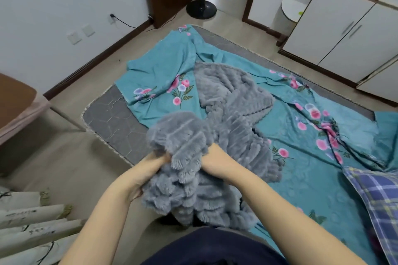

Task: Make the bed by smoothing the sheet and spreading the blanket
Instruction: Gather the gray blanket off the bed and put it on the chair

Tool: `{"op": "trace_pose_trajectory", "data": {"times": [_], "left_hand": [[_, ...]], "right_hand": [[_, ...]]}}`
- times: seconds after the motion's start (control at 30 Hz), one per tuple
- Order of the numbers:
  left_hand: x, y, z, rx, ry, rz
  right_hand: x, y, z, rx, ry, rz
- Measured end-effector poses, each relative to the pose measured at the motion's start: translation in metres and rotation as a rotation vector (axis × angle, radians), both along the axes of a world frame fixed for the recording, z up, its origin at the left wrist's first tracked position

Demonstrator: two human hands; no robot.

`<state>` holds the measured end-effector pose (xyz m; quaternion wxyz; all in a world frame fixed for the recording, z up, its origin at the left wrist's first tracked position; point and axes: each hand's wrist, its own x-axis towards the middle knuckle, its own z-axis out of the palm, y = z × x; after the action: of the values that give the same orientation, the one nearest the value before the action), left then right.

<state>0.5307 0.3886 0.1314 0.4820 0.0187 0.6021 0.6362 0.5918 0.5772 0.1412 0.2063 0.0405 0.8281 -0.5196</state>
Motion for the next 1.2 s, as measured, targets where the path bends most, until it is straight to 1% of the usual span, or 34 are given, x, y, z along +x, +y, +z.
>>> {"op": "trace_pose_trajectory", "data": {"times": [0.03, 0.07, 0.1, 0.13, 0.2, 0.23, 0.3, 0.33, 0.37, 0.4, 0.43, 0.47, 0.5, 0.57, 0.63, 0.7, 0.77, 0.8, 0.83, 0.87, 0.9, 0.93, 0.97, 1.0, 1.03, 1.07, 1.1, 1.13, 1.17, 1.2], "left_hand": [[0.005, -0.001, -0.003, 0.007, 0.006, 0.016], [0.008, -0.002, -0.008, -0.003, 0.04, 0.087], [0.01, -0.003, -0.013, -0.024, 0.08, 0.181], [0.01, -0.003, -0.016, -0.049, 0.119, 0.257], [0.007, -0.007, -0.019, -0.101, 0.202, 0.331], [0.006, -0.01, -0.02, -0.134, 0.254, 0.337], [0.006, -0.017, -0.018, -0.186, 0.347, 0.303], [0.007, -0.02, -0.014, -0.173, 0.381, 0.282], [0.008, -0.022, -0.008, -0.138, 0.419, 0.264], [0.008, -0.023, -0.001, -0.098, 0.454, 0.246], [0.007, -0.025, 0.007, -0.067, 0.482, 0.221], [0.006, -0.027, 0.014, -0.047, 0.503, 0.195], [0.005, -0.028, 0.021, -0.026, 0.52, 0.16], [0.002, -0.032, 0.034, 0.025, 0.543, 0.082], [0.0, -0.036, 0.044, 0.026, 0.562, 0.071], [-0.004, -0.04, 0.045, -0.032, 0.579, 0.161], [-0.009, -0.046, 0.037, -0.125, 0.587, 0.304], [-0.009, -0.048, 0.032, -0.153, 0.539, 0.384], [-0.009, -0.049, 0.027, -0.157, 0.453, 0.456], [-0.007, -0.048, 0.023, -0.153, 0.349, 0.522], [-0.006, -0.046, 0.019, -0.146, 0.263, 0.58], [-0.004, -0.044, 0.015, -0.142, 0.199, 0.625], [-0.003, -0.04, 0.011, -0.137, 0.151, 0.664], [-0.002, -0.035, 0.009, -0.132, 0.117, 0.7], [-0.002, -0.03, 0.007, -0.128, 0.096, 0.739], [-0.002, -0.024, 0.006, -0.127, 0.086, 0.776], [-0.003, -0.019, 0.006, -0.124, 0.082, 0.802], [-0.004, -0.013, 0.005, -0.114, 0.076, 0.819], [-0.007, -0.008, 0.004, -0.11, 0.061, 0.827], [-0.009, -0.003, 0.005, -0.107, 0.027, 0.828]], "right_hand": [[-0.004, -0.006, 0.002, 0.141, 0.076, 0.07], [-0.007, -0.009, 0.002, 0.17, 0.068, 0.127], [-0.007, -0.01, 0.0, 0.084, 0.009, 0.169], [-0.005, -0.008, -0.004, -0.027, -0.096, 0.217], [-0.001, 0.006, -0.013, -0.209, -0.324, 0.284], [0.0, 0.015, -0.017, -0.228, -0.39, 0.293], [-0.005, 0.035, -0.032, -0.193, -0.425, 0.215], [-0.011, 0.047, -0.042, -0.145, -0.398, 0.109], [-0.018, 0.056, -0.051, -0.033, -0.351, -0.011], [-0.025, 0.067, -0.062, 0.146, -0.277, -0.099], [-0.032, 0.075, -0.071, 0.336, -0.207, -0.137], [-0.039, 0.082, -0.082, 0.473, -0.172, -0.11], [-0.044, 0.085, -0.09, 0.544, -0.169, -0.057], [-0.05, 0.086, -0.107, 0.612, -0.213, 0.06], [-0.05, 0.084, -0.124, 0.689, -0.244, 0.136], [-0.048, 0.083, -0.131, 0.688, -0.225, 0.115], [-0.048, 0.088, -0.127, 0.678, -0.179, 0.116], [-0.052, 0.093, -0.12, 0.696, -0.164, 0.097], [-0.06, 0.098, -0.109, 0.704, -0.148, 0.039], [-0.069, 0.102, -0.094, 0.671, -0.116, -0.064], [-0.079, 0.105, -0.074, 0.59, -0.071, -0.188], [-0.089, 0.104, -0.051, 0.461, -0.037, -0.319], [-0.095, 0.099, -0.022, 0.281, -0.018, -0.442], [-0.097, 0.091, 0.006, 0.092, -0.032, -0.504], [-0.097, 0.08, 0.032, -0.085, -0.044, -0.5], [-0.093, 0.067, 0.051, -0.19, -0.022, -0.425], [-0.085, 0.052, 0.061, -0.218, 0.03, -0.333], [-0.076, 0.035, 0.064, -0.195, 0.089, -0.267], [-0.067, 0.019, 0.059, -0.158, 0.134, -0.245], [-0.058, 0.005, 0.048, -0.073, 0.176, -0.238]]}}
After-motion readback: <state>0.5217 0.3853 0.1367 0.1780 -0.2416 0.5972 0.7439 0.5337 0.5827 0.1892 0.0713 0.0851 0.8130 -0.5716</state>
